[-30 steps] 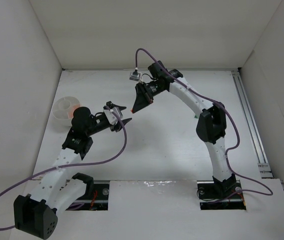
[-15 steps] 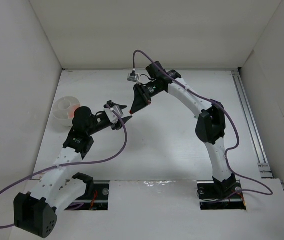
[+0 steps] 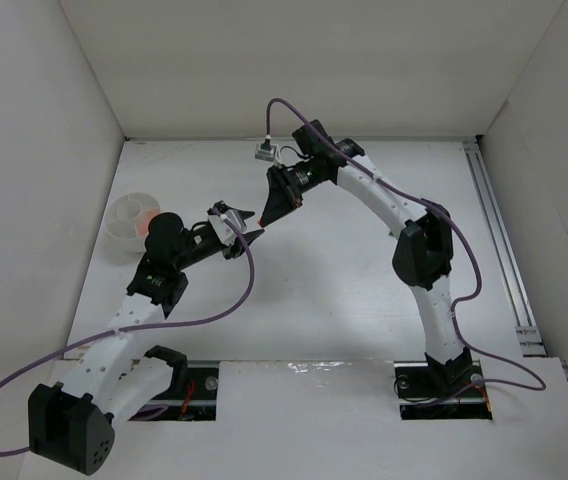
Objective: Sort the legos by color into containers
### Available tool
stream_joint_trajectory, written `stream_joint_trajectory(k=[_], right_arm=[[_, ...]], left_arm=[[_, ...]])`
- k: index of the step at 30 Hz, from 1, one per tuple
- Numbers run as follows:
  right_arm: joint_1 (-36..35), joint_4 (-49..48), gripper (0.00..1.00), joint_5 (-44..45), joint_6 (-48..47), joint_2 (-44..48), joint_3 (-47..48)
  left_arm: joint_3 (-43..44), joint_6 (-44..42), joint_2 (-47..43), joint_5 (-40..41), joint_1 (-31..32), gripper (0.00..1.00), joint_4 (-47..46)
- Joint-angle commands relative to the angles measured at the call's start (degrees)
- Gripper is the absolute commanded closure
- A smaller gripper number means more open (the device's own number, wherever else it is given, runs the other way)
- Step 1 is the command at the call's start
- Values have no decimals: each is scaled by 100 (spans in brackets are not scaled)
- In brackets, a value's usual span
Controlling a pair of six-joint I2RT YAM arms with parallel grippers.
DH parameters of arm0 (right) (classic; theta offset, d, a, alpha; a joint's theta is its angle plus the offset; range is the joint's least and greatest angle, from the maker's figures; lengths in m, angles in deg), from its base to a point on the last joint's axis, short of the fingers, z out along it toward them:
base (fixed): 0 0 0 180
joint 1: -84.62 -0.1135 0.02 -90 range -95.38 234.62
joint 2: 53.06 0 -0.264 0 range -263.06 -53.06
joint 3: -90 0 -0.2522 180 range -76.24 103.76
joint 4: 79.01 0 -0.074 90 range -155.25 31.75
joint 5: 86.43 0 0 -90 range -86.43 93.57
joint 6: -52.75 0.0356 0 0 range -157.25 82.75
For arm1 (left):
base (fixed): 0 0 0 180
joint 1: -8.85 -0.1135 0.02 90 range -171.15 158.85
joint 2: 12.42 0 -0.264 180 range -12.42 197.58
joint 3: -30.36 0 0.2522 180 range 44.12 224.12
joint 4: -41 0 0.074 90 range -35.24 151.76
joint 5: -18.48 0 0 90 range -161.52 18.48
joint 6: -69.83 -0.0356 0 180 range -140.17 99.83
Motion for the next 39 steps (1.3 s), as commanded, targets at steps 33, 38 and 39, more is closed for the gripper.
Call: stream_joint_trajectory(k=[33,38,39], right_arm=[[323,-373,58,396,67,585,83],[1122,-549,56,1123,67,648,-172],[1367,-549,56,1648,67,700,-251]], left_arm=[[6,547,-135,820,84,100,-238],[148,696,-240,1250,84,100,507],[296,766,-240,1373,84,100,649]])
